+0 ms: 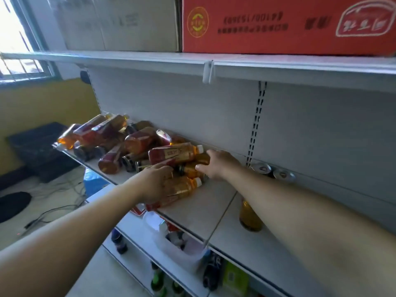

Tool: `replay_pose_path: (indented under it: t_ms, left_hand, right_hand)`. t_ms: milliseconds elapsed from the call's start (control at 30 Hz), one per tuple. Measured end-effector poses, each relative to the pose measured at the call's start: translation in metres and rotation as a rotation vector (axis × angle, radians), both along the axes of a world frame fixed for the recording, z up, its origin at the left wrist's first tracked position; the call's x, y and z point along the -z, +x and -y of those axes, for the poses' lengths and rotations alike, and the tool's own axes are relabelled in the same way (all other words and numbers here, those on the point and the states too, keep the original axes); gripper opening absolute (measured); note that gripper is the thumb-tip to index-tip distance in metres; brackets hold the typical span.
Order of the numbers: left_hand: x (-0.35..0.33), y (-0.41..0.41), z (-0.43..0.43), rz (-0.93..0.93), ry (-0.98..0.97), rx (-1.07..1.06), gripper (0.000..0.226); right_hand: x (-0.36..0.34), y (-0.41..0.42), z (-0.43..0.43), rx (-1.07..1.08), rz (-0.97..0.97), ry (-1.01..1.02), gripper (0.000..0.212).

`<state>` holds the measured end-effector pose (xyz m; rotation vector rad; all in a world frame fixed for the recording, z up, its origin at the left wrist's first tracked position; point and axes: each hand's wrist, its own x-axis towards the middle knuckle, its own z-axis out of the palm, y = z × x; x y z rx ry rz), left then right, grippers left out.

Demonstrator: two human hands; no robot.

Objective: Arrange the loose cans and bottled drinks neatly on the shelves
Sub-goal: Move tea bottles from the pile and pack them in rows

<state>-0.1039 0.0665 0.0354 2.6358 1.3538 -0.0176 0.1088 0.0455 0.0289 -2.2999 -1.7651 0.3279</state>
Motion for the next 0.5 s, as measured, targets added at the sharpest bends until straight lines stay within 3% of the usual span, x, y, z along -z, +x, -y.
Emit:
replay_pose_path:
  t_ms: [333, 500]
  left_hand:
    - [0.026, -0.004, -0.125, -0.019, 0.162, 0.245, 0.079]
    - [0.034, -0.002, -0.152, 0.023, 0.183, 0.372, 0.081]
  right_hand:
    - [0.038, -0.023, -0.061, 0.225, -0.101, -0.020, 0.070]
    - [0.049, -0.051, -0.056, 0.466, -0.177, 0.036, 0.060]
